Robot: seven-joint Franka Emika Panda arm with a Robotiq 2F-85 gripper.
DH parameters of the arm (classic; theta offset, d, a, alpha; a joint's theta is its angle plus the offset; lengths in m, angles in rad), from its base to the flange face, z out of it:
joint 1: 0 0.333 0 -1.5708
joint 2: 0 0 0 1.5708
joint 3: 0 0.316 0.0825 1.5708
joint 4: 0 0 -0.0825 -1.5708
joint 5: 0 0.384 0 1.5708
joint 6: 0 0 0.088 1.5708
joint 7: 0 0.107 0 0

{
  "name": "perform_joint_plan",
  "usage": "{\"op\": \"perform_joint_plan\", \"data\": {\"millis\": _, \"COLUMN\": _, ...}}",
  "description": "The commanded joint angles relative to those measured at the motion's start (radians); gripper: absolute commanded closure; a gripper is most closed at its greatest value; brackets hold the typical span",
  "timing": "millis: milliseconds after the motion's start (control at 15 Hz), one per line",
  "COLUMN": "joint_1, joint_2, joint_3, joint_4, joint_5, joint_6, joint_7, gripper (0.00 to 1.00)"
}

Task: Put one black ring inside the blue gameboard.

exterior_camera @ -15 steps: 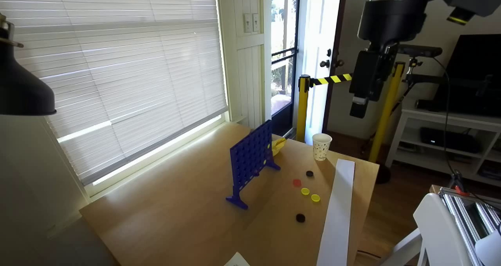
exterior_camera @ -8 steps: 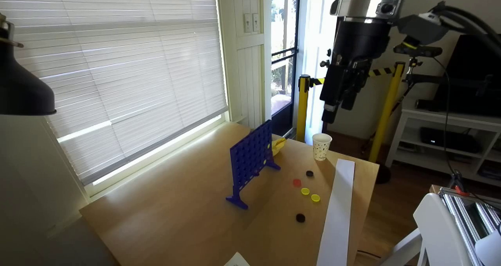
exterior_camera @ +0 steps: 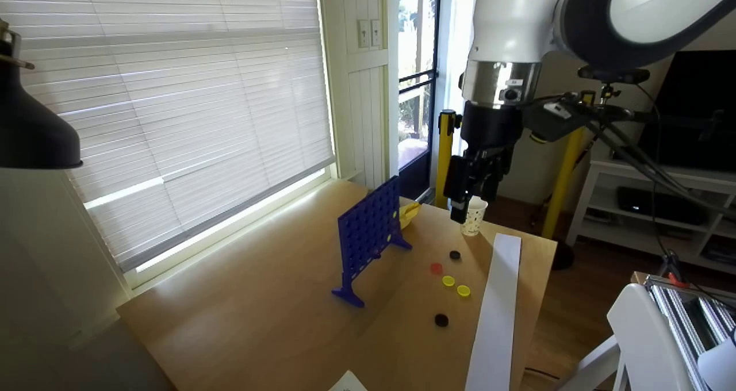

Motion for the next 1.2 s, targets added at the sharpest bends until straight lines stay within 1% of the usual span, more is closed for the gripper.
{"op": "perform_joint_plan", "data": {"millis": 0, "joint_1": 0.004, "joint_2": 0.07, "joint_3": -0.032, "joint_4": -0.017, "joint_5": 0.027, "joint_6": 0.032, "joint_7": -0.059, "gripper": 0.0}}
{"op": "perform_joint_plan", "data": {"millis": 333, "joint_1": 0.003, "joint_2": 0.158, "joint_3": -0.052, "joint_4": -0.029, "joint_5": -0.004, "joint_6": 0.059, "joint_7": -0.103, "gripper": 0.0}}
{"op": "perform_joint_plan", "data": {"millis": 667, "joint_1": 0.005, "joint_2": 0.241, "joint_3": -0.07, "joint_4": -0.018, "joint_5": -0.002, "joint_6": 0.078, "joint_7": -0.153, "gripper": 0.0}}
{"op": "perform_joint_plan", "data": {"millis": 733, "joint_1": 0.005, "joint_2": 0.254, "joint_3": -0.076, "joint_4": -0.009, "joint_5": 0.013, "joint_6": 0.062, "joint_7": -0.172, "gripper": 0.0}}
{"op": "perform_joint_plan", "data": {"millis": 800, "joint_1": 0.01, "joint_2": 0.221, "joint_3": -0.07, "joint_4": -0.024, "joint_5": -0.002, "joint_6": 0.056, "joint_7": -0.135, "gripper": 0.0}}
{"op": "perform_joint_plan", "data": {"millis": 1133, "joint_1": 0.01, "joint_2": 0.247, "joint_3": -0.078, "joint_4": -0.02, "joint_5": -0.001, "joint_6": 0.056, "joint_7": -0.151, "gripper": 0.0}}
